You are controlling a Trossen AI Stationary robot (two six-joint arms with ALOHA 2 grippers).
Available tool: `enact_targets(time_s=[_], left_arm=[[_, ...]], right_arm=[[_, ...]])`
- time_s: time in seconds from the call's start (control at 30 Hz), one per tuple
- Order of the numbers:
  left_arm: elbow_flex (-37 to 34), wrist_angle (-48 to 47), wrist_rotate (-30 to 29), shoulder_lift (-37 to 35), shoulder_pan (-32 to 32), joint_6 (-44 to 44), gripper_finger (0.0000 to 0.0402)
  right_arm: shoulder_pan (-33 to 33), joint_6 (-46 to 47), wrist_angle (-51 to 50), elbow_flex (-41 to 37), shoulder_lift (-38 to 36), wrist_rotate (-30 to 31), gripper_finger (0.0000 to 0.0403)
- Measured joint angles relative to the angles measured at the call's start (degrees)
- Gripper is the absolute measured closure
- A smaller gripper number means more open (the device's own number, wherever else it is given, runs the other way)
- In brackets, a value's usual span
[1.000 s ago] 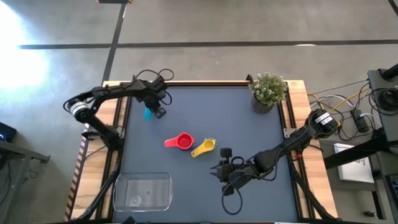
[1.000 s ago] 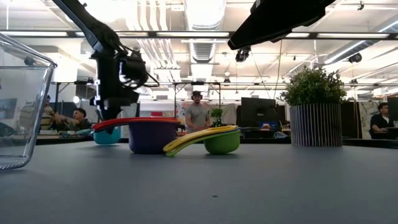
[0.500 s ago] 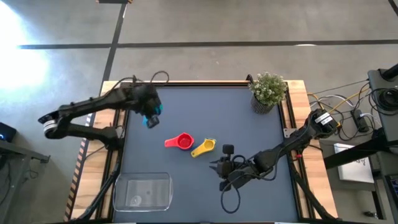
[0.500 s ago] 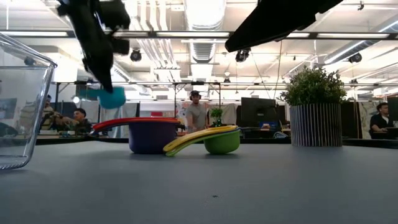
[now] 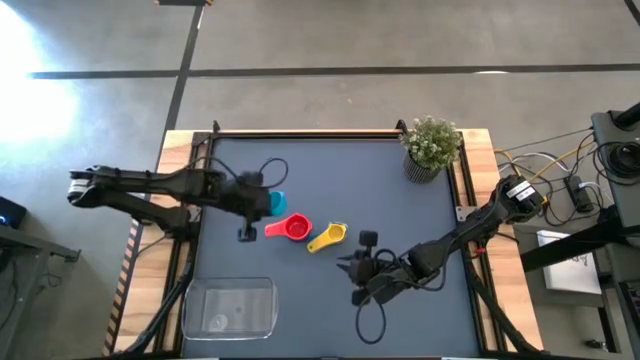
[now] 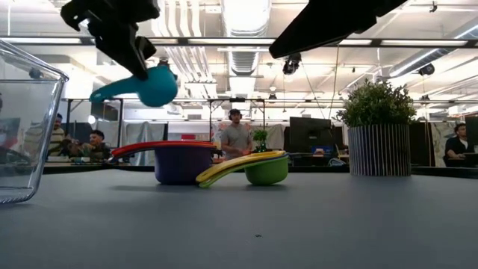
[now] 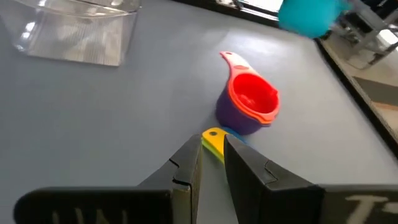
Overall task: Nest measuring cups in basket
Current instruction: Stack the light blue measuring cup on top of the red measuring cup
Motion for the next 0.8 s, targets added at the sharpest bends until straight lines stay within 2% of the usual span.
enact_targets(time_s=[0.13,0.37,0.8], left_arm=[[0.0,1.2,-0.2,3.8,0.0,-0.1,0.0401],[0.5,3.8,-0.2,12.0,-0.4,1.9,0.0401],[11.3,-2.0,-1.8,24.9,-4.9,5.4,0.0402]], right_arm=[[0.0,0.1,-0.1,0.0,0.0,2.3,0.0344],[0.0,0.3,-0.5,0.0,0.0,2.6,0.0344],[0.0,1.5,-2.1,-0.1,0.0,2.6,0.0346]])
